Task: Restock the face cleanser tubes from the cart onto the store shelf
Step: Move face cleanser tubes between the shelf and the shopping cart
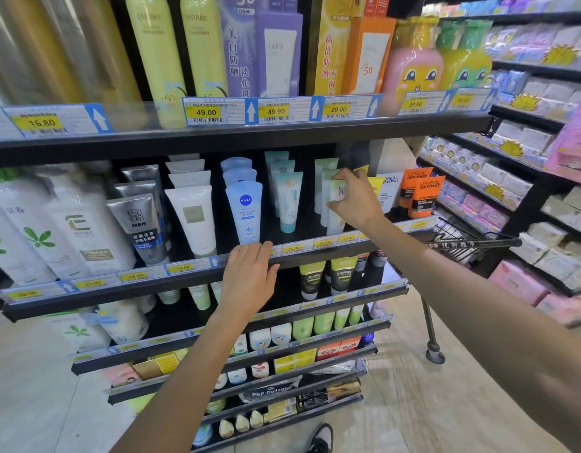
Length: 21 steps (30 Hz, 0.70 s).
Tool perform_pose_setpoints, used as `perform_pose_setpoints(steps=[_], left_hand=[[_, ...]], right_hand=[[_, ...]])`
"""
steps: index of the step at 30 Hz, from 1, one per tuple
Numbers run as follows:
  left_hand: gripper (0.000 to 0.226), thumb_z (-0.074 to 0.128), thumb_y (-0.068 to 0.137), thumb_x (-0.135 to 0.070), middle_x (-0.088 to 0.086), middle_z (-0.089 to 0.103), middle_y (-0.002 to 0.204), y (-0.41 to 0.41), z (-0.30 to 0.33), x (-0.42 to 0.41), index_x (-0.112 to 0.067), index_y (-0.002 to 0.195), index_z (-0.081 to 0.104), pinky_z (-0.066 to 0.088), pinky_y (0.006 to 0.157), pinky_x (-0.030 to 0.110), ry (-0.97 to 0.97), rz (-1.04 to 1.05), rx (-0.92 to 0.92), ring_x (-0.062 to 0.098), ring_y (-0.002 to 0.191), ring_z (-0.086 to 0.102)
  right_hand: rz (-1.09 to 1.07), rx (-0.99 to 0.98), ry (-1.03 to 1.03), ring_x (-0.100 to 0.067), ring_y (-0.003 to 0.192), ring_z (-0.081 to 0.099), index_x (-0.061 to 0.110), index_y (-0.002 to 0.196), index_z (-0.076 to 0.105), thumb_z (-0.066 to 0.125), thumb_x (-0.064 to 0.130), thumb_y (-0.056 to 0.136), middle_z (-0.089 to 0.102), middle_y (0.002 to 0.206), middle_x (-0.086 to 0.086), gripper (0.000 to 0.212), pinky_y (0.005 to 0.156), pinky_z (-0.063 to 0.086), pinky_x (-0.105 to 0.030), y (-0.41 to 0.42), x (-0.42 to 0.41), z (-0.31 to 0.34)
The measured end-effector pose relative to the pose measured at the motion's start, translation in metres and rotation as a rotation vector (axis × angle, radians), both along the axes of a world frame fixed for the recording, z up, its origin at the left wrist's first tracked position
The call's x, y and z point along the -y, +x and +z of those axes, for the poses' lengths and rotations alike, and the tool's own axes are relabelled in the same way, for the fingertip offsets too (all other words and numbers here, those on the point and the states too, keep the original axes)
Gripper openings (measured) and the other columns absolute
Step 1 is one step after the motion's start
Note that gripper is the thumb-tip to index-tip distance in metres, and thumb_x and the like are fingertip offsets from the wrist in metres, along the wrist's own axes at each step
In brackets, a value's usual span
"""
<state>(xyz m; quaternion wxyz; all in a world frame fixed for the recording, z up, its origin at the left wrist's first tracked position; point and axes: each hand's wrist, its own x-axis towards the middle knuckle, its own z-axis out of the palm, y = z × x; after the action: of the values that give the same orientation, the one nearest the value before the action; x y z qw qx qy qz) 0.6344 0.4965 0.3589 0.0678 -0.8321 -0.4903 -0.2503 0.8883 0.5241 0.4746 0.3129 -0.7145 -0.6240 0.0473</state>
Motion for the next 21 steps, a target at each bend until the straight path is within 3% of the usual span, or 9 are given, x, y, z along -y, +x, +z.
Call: perform_pose_setpoints(steps=[9,16,21], left_hand=[[0.05,0.067,0.095,-0.033,0.01,0.066,0.118,-0.001,0.004,0.003,-0.006,0.137,0.058,0.048,0.103,0.048,-0.022,0.006,-0.011,0.029,0.107,0.06],[0.056,0.062,0.099,-0.035,0.009,0.061,0.13,-0.005,0.015,0.01,-0.009,0.147,0.049,0.043,0.112,0.047,-0.096,-0.023,-0.036,0.028,0.12,0.055],[0.054,0.059,0.1,-0.036,0.01,0.056,0.139,-0.02,0.027,0.039,-0.009,0.146,0.049,0.046,0.109,0.046,-0.09,0.003,0.011,0.029,0.129,0.051]], right_hand=[[0.038,0.111,-0.014,-0.031,0.111,0.06,0.022,0.137,0.053,0.081,0.022,0.086,0.044,0.146,-0.006,0.058,0.097,0.052,-0.041,0.002,0.013,0.01],[0.039,0.245,0.059,-0.028,0.096,0.067,0.024,0.143,0.047,0.071,0.029,0.093,0.04,0.152,-0.003,0.055,0.089,0.057,-0.048,0.001,0.049,0.014],[0.133,0.292,0.087,-0.028,0.118,0.062,0.024,0.147,0.047,0.061,0.037,0.099,0.042,0.154,-0.002,0.052,0.084,0.056,-0.044,-0.016,0.083,0.003]])
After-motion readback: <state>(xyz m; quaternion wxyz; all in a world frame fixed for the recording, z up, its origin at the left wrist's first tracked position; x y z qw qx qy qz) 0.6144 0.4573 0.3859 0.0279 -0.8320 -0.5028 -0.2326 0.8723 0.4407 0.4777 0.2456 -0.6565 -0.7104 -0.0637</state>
